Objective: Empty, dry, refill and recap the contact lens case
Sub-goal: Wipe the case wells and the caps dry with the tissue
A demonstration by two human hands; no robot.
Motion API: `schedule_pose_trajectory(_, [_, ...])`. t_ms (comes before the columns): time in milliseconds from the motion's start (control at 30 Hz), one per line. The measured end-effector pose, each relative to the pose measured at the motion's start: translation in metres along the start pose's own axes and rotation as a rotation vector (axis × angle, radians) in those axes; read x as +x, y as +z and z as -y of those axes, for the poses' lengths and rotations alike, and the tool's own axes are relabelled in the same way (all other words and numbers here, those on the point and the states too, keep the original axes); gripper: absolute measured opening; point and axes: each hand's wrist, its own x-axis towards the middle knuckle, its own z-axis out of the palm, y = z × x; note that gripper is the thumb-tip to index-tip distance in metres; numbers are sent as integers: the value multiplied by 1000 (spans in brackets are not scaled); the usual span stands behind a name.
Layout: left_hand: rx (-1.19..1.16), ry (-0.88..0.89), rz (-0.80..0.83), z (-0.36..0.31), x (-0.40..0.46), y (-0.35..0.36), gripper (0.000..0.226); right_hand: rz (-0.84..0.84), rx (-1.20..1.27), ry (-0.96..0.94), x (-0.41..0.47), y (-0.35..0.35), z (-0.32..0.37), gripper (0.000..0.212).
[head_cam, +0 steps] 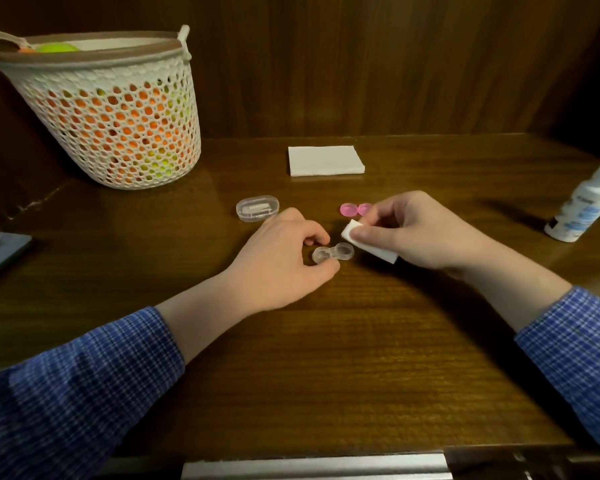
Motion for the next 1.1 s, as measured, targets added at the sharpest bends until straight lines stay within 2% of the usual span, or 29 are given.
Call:
schedule_pose_trajectory(167, [-57, 29, -40, 0, 0, 5, 20, 46, -184, -116, 2, 8, 1, 11])
schedule_pose_trajectory(367, [-98, 47, -82, 1, -2, 5, 15, 51, -154, -182, -2, 7, 4, 6])
schedule_pose_trajectory(567, [-183, 44, -44, 3, -4, 1, 21, 91, -107, -218, -5, 5, 9, 2])
schedule_pose_trajectory(1100, [-203, 42, -50, -3, -8, 2, 21, -70, -200, 17, -1, 29, 17, 14])
